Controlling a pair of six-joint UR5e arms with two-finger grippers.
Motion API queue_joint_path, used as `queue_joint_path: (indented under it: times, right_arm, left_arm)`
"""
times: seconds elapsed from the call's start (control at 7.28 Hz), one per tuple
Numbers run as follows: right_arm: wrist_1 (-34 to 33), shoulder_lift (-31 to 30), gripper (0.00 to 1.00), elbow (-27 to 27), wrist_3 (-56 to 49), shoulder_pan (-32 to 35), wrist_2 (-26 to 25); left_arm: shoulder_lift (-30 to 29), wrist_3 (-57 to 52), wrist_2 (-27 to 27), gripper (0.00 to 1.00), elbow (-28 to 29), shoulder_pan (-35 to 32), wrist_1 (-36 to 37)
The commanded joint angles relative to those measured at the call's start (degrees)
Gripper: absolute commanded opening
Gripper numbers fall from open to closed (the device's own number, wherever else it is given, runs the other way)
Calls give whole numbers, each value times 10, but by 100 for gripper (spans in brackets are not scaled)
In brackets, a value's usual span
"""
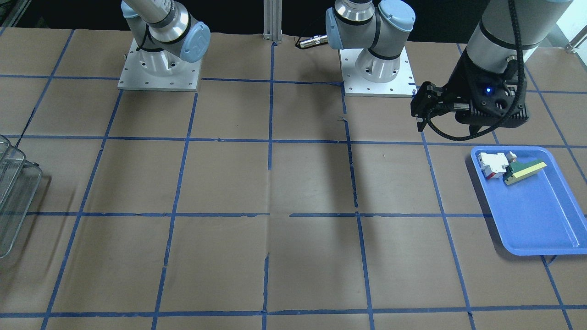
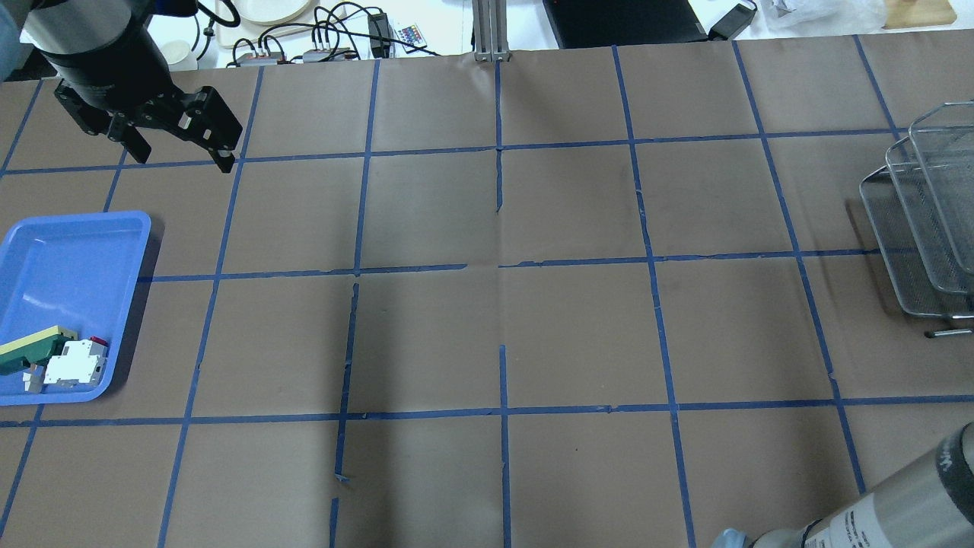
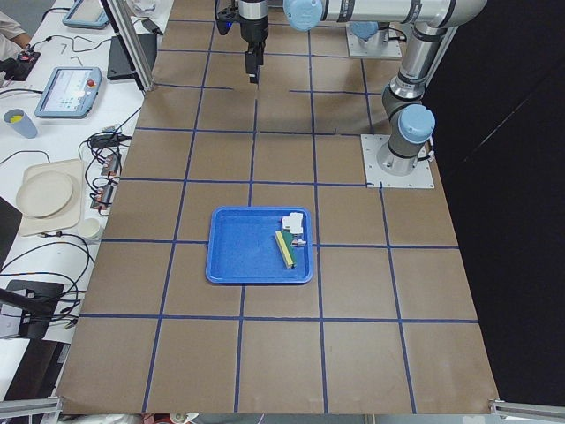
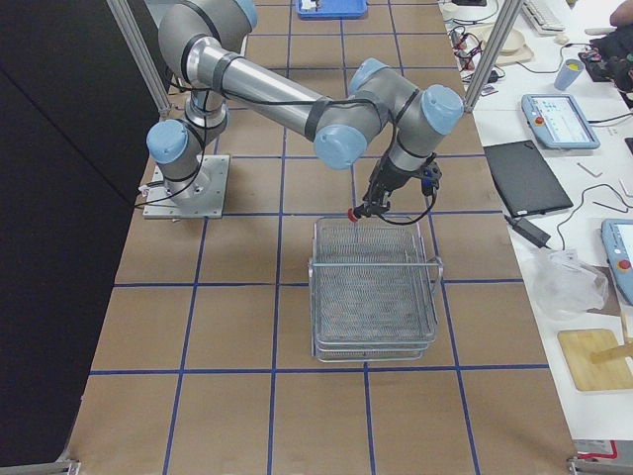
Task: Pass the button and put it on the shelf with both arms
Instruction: 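Carry the button with the right gripper into the wire mesh basket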
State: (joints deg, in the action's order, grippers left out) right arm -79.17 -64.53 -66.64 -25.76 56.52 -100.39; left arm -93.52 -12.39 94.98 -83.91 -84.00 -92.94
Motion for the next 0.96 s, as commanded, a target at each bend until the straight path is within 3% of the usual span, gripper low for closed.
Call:
queue_joint_path:
  times: [0.0,0.27,0.41,0.55,0.69,0.82]
  right_arm:
    - [-22,30,6,1,-3,-5,-4]
    - [-1,34,11,-3,-2,-7,-15]
    - [1,34,29,-2,-2,-7,-20]
    - [0,35,66,-2,-3,-7,-22]
    - [-4,36,91,-2,-2,-7,-22]
    - [-5,36,97,-2,-2,-7,-22]
  left_arm:
    - [3,18,-26,100,7,-1,-1]
    - [9,15,-24,100,1,4,-4]
    - [9,15,-24,100,1,3,-4]
    - [9,16,-25,100,2,3,-4]
    - [8,15,-25,100,5,4,-4]
    - [8,16,-25,100,6,4,-4]
